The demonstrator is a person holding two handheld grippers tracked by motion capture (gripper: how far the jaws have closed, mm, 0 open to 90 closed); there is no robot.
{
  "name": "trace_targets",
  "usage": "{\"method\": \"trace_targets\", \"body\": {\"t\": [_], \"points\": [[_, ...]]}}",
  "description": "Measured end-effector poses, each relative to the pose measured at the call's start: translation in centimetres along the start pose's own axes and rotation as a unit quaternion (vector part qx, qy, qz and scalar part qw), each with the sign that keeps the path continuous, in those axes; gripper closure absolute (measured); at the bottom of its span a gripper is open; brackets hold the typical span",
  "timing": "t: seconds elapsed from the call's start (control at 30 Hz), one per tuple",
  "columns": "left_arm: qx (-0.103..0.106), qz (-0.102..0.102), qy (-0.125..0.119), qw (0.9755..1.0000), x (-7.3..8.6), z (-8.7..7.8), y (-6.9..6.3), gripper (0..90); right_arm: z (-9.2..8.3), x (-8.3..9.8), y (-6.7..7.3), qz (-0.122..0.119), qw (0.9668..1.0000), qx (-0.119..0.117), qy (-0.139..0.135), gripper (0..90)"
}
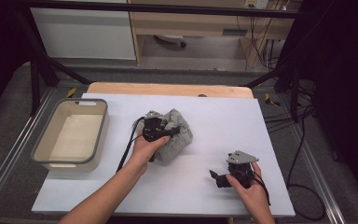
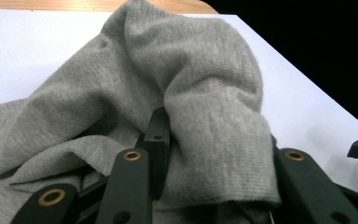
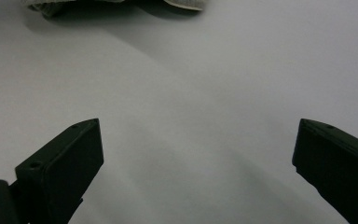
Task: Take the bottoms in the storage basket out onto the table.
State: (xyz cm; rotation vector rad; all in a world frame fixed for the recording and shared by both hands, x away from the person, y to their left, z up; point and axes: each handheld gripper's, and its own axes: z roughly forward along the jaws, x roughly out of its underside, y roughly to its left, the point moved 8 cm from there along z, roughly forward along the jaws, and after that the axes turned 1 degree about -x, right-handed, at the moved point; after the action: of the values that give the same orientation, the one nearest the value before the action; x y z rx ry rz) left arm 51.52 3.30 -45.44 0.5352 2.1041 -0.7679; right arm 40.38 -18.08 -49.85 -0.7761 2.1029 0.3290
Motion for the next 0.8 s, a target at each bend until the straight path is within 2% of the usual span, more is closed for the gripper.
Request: {"method": "trace_targets", "body": {"t": [0.13, 0.23, 0.3, 0.47, 0.63, 0.67, 0.7, 0.77, 0.8], "points": [[0.003, 0.006, 0.004, 1.0, 0.3, 0.1, -0.4, 61.5, 0.0, 0.0, 0.0, 0.001, 1.0, 0.0, 0.0, 2.6], [0.003, 0.024, 0.018, 0.9996, 1.1, 0.5, -0.9, 61.4, 0.0, 0.0, 0.0, 0.0, 1.0, 0.0, 0.001, 2.5], [0.004, 0.03, 0.018, 0.9994, 1.4, 0.7, -1.2, 61.1, 0.0, 0.1, 0.0, 0.001, 1.0, 0.0, 0.002, 2.5], [0.006, 0.026, 0.017, 0.9995, 1.5, 0.7, -1.3, 60.9, 0.0, 0.0, 0.0, 0.001, 1.0, 0.002, 0.001, 2.5], [0.005, 0.032, 0.021, 0.9993, 1.7, 0.6, -1.3, 60.1, 0.0, 0.1, 0.0, -0.001, 1.0, 0.002, 0.002, 2.6], [0.006, 0.04, 0.019, 0.999, 1.7, 0.6, -1.3, 58.1, -0.1, 0.0, 0.0, -0.001, 1.0, 0.003, 0.0, 2.5], [0.006, 0.04, 0.019, 0.999, 1.7, 0.6, -1.3, 57.1, -0.1, 0.0, 0.0, -0.001, 1.0, 0.003, 0.0, 2.5], [-0.004, 0.073, 0.017, 0.9972, 1.9, 0.7, -1.3, 53.6, -0.2, 0.0, 0.0, -0.002, 1.0, 0.003, -0.002, 2.5], [-0.004, 0.073, 0.017, 0.9972, 1.9, 0.7, -1.3, 50.9, -0.2, 0.0, 0.0, -0.002, 1.0, 0.003, -0.002, 2.5]]}}
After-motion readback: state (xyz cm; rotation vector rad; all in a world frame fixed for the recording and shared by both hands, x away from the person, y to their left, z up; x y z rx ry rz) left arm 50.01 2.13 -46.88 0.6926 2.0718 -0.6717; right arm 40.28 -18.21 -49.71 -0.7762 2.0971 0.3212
